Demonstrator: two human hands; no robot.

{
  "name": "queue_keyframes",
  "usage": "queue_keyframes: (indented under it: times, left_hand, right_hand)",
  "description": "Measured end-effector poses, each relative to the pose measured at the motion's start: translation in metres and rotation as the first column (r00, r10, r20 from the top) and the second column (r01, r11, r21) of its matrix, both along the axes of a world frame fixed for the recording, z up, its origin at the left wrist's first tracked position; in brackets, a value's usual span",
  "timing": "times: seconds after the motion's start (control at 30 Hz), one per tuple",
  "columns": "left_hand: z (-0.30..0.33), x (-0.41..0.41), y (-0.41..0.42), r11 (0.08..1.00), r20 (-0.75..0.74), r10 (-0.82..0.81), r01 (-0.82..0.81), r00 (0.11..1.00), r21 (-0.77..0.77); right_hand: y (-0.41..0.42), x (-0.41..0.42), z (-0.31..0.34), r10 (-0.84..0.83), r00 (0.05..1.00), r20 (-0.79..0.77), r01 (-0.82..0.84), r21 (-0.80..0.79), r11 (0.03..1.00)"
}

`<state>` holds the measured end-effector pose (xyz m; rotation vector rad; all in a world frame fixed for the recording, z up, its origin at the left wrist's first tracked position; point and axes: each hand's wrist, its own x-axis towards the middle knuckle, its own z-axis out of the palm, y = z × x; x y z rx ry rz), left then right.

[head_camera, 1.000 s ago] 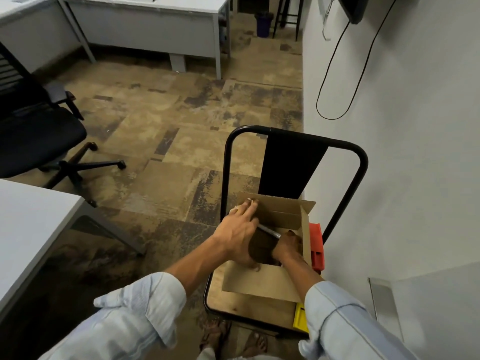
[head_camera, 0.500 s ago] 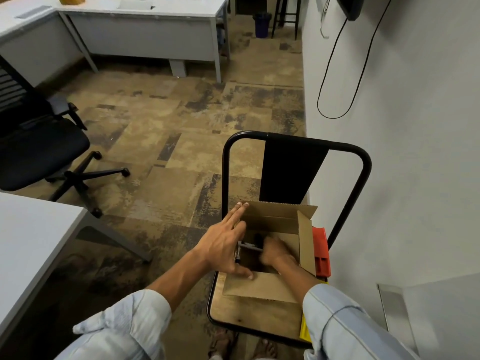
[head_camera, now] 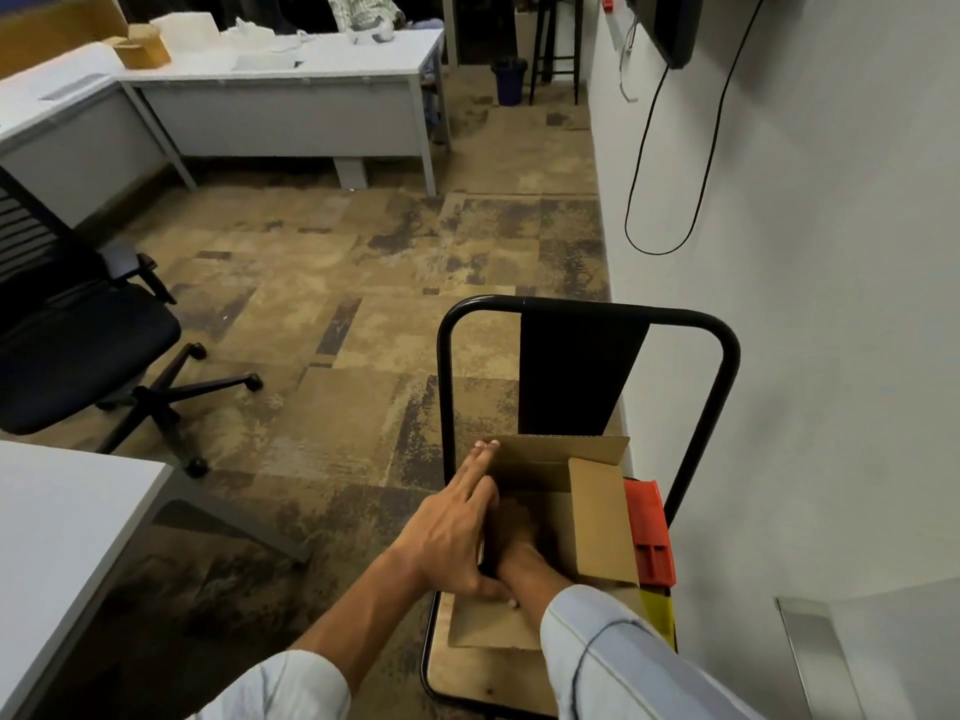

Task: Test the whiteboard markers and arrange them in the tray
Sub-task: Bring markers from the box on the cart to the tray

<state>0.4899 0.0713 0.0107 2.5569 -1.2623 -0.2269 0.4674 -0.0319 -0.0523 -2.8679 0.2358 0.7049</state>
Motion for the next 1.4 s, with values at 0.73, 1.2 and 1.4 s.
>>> queue_keyframes:
  times: [0.73,1.2,1.4]
  left_hand:
    - [0.006,0.010,-0.001,0.966,0.126,0.025,0.009,0.992,-0.259]
    - [0.012,0.005,-0.019,0.947,-0.102,-0.197,0.216,0.975,0.237]
    - [0.003,0.012,-0.034,0.989,-0.192,-0.129,0.139,0.973,0.042]
  right_hand:
    - [-0.138,-0.067,0.135,-0.568,0.820,-0.072,0.464,0.664,0.586]
    - [-0.147,-0.088,0.114,-0.469,0.799,-0.376,0.581,0.681,0.446]
    - [-0.170,-0.111,0.126,-0.535,0.734,-0.419,0.526,0.849,0.058]
